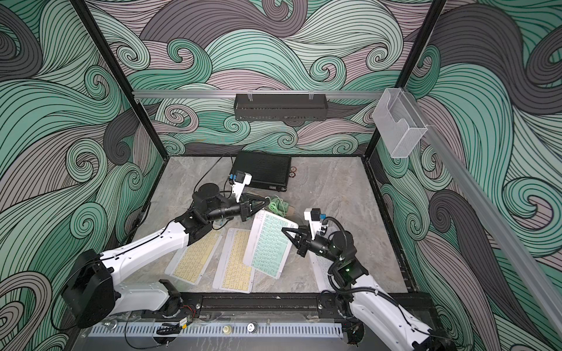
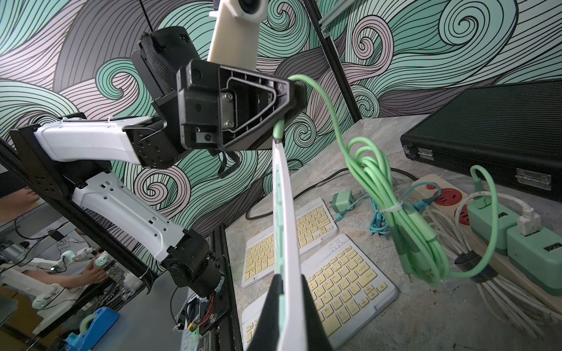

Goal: Unplug the wireless keyboard
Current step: Remove the power cord from the keyboard.

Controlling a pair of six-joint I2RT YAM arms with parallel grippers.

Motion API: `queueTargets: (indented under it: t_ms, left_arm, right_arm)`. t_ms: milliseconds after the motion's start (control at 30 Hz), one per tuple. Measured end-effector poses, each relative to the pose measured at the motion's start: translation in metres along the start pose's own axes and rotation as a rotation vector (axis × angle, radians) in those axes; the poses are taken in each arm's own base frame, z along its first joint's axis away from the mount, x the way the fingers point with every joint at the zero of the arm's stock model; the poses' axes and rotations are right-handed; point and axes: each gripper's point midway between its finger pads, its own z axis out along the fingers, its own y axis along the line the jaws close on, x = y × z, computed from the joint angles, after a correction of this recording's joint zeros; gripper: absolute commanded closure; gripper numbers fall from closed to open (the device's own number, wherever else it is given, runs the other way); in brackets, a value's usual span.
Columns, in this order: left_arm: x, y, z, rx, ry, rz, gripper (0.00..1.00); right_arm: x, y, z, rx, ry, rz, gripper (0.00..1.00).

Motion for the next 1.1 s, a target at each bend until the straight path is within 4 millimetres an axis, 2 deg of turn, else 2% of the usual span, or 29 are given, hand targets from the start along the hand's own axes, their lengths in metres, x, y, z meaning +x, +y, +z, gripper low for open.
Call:
queueTargets:
  t_ms: [367,567,800,967,1100]
  left_arm:
    - [-0.01,-0.012,0.003,0.011,0.073,0.066,1.0]
    - [-0.004,-0.005,0.006,0.001,0.102,0.057,1.0]
    - [-0.013,0.004,-0.001,-0.011,0.082,-0.008,1.0]
    - [-0.014,0.001,-0.005,0.012,0.085,-0.035,1.0]
    - [-0.01,-0.008,-0.004,0.039,0.114,0.017,1.0]
  right_arm:
    - [-0.008,0.006,0.001,-0.013,-0.007,-0.012,1.0]
    - [0.002,0.003,0.003,-0.012,0.037,0.002,1.0]
    - [0.006,0.007,0.009,-0.024,0.075,-0.004,1.0]
    - [0.007,0.009,0.01,-0.03,0.081,-0.01,1.0]
    - [0.008,0.01,0.01,-0.03,0.089,-0.01,1.0]
